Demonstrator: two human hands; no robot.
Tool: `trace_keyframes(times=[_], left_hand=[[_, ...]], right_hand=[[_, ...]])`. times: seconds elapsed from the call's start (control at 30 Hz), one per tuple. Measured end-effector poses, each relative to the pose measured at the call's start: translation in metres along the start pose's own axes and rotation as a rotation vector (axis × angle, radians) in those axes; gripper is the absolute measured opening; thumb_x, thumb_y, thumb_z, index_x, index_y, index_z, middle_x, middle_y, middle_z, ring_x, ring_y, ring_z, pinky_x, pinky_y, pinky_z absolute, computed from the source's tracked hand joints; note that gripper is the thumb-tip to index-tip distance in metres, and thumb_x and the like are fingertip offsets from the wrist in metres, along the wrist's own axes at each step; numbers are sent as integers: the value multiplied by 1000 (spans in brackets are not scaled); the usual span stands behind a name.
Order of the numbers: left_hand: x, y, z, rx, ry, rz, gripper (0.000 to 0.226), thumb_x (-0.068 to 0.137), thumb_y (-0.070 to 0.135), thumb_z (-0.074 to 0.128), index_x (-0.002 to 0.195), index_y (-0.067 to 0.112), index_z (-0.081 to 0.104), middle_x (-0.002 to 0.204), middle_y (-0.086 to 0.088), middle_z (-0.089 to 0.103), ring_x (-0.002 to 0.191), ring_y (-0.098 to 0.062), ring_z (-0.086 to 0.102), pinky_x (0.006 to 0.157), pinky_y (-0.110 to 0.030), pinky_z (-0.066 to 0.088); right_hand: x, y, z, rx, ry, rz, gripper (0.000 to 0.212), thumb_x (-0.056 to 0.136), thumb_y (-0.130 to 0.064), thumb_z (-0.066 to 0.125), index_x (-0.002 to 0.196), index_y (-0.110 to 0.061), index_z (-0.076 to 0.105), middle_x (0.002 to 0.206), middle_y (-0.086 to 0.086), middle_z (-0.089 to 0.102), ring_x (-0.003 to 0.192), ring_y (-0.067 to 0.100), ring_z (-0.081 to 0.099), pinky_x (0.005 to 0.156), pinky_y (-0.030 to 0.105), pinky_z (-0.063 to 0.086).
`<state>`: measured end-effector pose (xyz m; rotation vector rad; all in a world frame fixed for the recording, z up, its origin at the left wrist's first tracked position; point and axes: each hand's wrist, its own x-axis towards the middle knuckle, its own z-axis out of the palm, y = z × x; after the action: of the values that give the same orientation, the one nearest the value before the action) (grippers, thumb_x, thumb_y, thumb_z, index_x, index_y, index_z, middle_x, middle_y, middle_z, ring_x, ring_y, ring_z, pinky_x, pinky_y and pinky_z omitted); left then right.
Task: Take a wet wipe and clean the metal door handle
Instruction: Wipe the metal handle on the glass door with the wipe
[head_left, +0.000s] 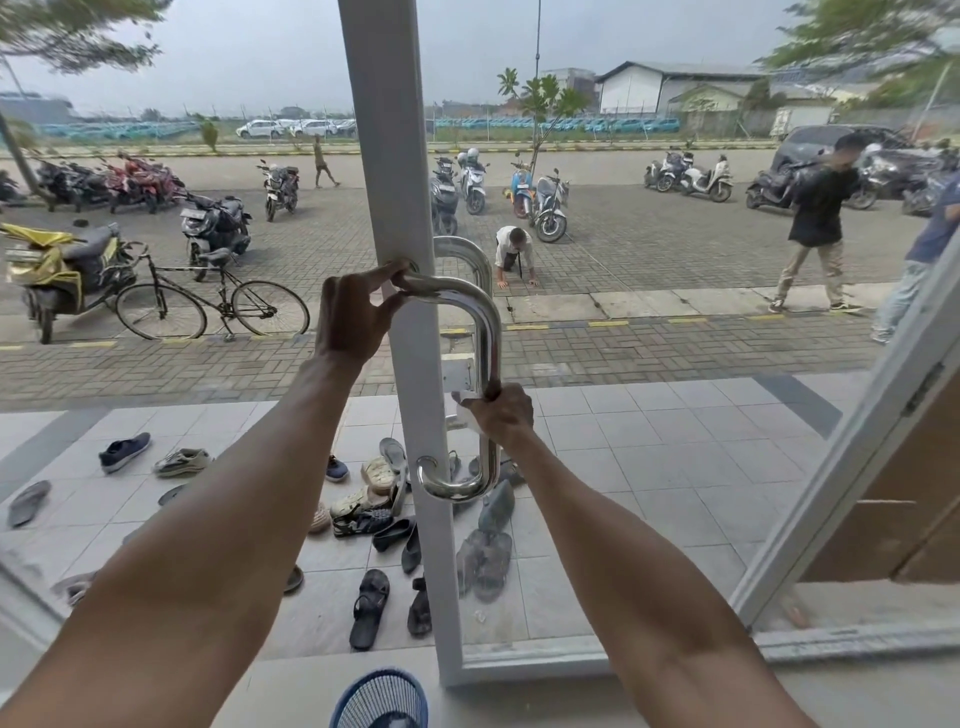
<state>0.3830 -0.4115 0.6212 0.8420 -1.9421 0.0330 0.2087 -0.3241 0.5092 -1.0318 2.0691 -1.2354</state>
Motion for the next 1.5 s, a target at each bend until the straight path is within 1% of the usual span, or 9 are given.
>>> trace_keyframes(times=[0.17, 0.27, 0.37, 0.53, 0.77, 1.03, 1.3, 1.4, 1.5], left_hand=[[4, -3, -3, -8, -31, 4, 43, 82, 29, 76, 124, 29, 69, 110, -8, 74, 102, -24, 72, 87, -28, 50], [4, -2, -4, -4, -35, 6, 43, 81, 29, 76, 124, 28, 69, 108, -11, 74, 101, -26, 72, 86, -31, 52], [4, -1, -4, -9, -28, 6, 42, 81, 28, 76, 122, 28, 70, 106, -10, 75, 100, -26, 72, 85, -31, 51], [1, 5, -3, -45, -16, 7, 41, 83, 24, 74, 124, 26, 69, 118, -2, 72, 110, -21, 68, 90, -28, 50], [1, 15, -9, 116, -53, 61, 41, 77, 15, 59, 116, 23, 67, 119, 2, 70, 110, -26, 61, 86, -37, 55], [3, 18, -12, 135, -80, 56, 43, 76, 11, 60, 118, 19, 67, 121, 0, 70, 112, -25, 60, 85, -39, 55], [0, 19, -9, 72, -70, 9, 45, 75, 13, 59, 120, 22, 66, 121, 2, 70, 107, -26, 62, 85, -39, 55], [-3, 19, -8, 72, -72, 13, 48, 76, 14, 60, 123, 21, 64, 125, 4, 68, 110, -25, 60, 87, -38, 55], [-4, 20, -8, 65, -65, 7, 49, 76, 13, 61, 124, 19, 64, 127, 2, 67, 112, -25, 59, 88, -36, 54]], right_hand=[[4, -45, -24, 14, 42, -101, 47, 74, -39, 85, 52, -22, 47, 52, -7, 49, 59, 15, 52, 66, 33, 47], [4, -72, -39, -14, 62, -172, 38, 73, -34, 86, 54, -20, 56, 54, -4, 53, 58, 14, 54, 62, 29, 44], [2, -103, -47, -133, 120, -272, 25, 69, -35, 82, 75, -13, 74, 68, 5, 66, 72, 22, 66, 64, 31, 52], [1, -134, -46, -404, 110, -420, 16, 68, -30, 73, 71, -17, 65, 82, 9, 71, 84, 29, 69, 79, 42, 58], [7, -142, -55, -492, -54, -480, 35, 67, -25, 86, 94, -11, 69, 91, 8, 68, 87, 25, 66, 75, 36, 57], [6, -136, -56, -297, -68, -512, 61, 65, -23, 88, 108, -16, 46, 109, 7, 58, 95, 23, 55, 74, 32, 44], [6, -124, -61, -257, -130, -564, 40, 69, -30, 78, 101, -10, 65, 94, 10, 69, 87, 28, 66, 76, 42, 55], [3, -118, -63, -152, -162, -583, 40, 71, -35, 68, 104, -13, 64, 91, 7, 68, 81, 23, 63, 67, 35, 48], [4, -117, -65, 8, -211, -540, 41, 81, -27, 58, 121, -19, 52, 100, 6, 64, 89, 21, 59, 72, 33, 45]])
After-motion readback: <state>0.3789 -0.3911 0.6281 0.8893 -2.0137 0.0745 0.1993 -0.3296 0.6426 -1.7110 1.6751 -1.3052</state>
